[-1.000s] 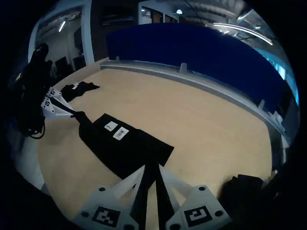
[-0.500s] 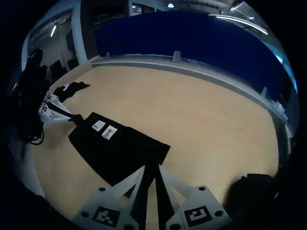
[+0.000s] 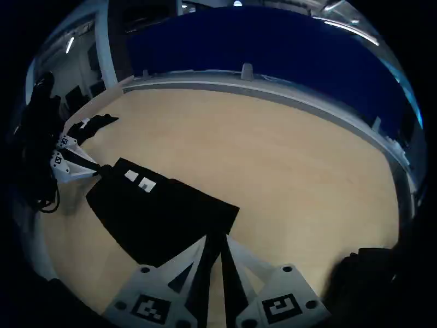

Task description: Fold towel

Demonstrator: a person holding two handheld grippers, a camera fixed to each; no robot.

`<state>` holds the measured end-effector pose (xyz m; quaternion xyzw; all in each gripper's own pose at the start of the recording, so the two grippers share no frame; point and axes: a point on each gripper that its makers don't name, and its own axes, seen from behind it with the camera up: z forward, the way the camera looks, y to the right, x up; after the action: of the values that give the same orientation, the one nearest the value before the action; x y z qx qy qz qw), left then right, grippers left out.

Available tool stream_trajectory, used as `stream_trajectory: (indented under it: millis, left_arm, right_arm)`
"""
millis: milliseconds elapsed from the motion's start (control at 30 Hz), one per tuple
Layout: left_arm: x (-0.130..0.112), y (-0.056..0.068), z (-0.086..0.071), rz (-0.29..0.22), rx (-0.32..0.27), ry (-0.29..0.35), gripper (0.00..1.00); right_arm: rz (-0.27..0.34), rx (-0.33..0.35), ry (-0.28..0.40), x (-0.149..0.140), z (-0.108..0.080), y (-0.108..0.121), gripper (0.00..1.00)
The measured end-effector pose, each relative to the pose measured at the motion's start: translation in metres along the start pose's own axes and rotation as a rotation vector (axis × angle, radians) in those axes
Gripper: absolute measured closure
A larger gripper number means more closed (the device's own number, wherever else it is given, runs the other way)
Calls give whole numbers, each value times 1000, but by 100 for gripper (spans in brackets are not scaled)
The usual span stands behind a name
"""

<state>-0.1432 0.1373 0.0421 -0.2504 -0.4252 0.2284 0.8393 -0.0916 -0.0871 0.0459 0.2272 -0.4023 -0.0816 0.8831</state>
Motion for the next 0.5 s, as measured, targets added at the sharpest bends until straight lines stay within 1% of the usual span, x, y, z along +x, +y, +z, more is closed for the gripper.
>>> stream_trajectory:
  millis: [133, 233, 367, 433, 500]
  left_arm:
    - [0, -5, 5, -3, 22, -4, 81]
    - [-1, -10, 6, -6, 36, -6, 78]
    - [-2, -15, 8, -6, 56, -7, 78]
    - [-2, -18, 8, -7, 68, -6, 77]
    - [-1, -21, 8, -12, 75, -6, 77]
  right_arm:
    - [10, -19, -3, 0, 5, 4, 87]
    - [17, -39, -4, -1, 9, 8, 83]
    - [21, -60, -4, -2, 13, 13, 82]
    - [20, -66, -6, -2, 14, 15, 78]
    - [20, -71, -6, -2, 14, 16, 71]
